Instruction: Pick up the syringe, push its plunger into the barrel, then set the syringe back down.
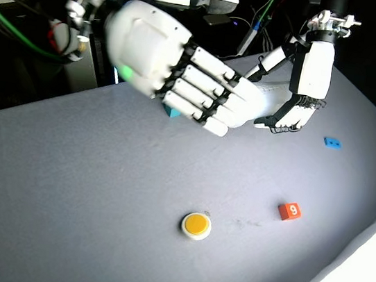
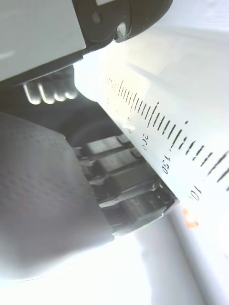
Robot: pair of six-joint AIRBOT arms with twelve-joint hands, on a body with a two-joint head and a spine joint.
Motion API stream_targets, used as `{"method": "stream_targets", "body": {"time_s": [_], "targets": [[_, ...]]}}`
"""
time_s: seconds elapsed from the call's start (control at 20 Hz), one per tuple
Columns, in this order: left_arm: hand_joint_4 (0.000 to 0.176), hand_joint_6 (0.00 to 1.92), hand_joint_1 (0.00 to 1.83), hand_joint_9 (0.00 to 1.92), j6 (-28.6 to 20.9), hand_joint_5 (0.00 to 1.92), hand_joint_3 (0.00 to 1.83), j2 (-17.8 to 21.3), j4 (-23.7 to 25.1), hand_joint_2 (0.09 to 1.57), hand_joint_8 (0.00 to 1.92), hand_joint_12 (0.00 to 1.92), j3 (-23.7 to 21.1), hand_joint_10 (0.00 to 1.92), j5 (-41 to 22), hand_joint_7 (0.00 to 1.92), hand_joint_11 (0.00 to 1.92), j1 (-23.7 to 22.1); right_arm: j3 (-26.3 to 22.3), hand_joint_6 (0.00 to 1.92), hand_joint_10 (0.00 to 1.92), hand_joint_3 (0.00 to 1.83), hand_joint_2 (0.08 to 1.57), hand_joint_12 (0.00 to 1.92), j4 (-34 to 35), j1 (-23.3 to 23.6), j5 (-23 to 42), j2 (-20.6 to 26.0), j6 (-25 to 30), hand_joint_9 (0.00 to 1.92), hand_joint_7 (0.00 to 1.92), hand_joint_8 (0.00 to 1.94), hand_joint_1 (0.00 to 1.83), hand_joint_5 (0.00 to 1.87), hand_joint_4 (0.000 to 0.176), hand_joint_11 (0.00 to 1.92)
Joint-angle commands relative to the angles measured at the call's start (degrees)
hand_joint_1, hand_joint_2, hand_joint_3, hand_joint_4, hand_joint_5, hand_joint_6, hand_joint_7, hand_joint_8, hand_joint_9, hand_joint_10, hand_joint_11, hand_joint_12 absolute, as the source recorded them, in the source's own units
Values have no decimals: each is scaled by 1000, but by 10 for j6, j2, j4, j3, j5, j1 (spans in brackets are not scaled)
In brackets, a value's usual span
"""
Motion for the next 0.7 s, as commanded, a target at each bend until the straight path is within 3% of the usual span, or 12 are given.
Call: {"method": "stream_targets", "body": {"time_s": [0.0, 0.25, 0.35, 0.65], "targets": [[0, 952, 1373, 820, -4, 901, 0, -5, 15, 1137, 1142, 1475, 4, 1337, -36, 965, 431, 2, 5, 0, 0, 0, 1112, 0, -60, -1, 60, 8, 8, 0, 0, 0, 0, 1, 0, 0], [0, 930, 1373, 818, -4, 907, 0, -31, 57, 1135, 1124, 1495, 25, 1346, -35, 977, 437, 46, 50, 6, 0, 1, 1117, 0, -115, -44, 68, 35, 10, 0, 0, 0, 0, 15, 0, 0], [0, 964, 1374, 832, -4, 910, 0, -46, 71, 1131, 1105, 1491, 40, 1317, -35, 976, 428, 65, 76, 0, 0, 1, 1117, 0, -153, -69, 44, 39, 13, 0, 0, 0, 0, 0, 0, 0], [0, 1013, 1373, 830, -4, 907, 0, -84, 82, 1130, 1076, 1473, 72, 1296, -35, 981, 425, 98, 93, 7, 0, 0, 1115, 0, -209, -60, -24, 23, 10, 0, 0, 0, 0, 20, 0, 0]]}}
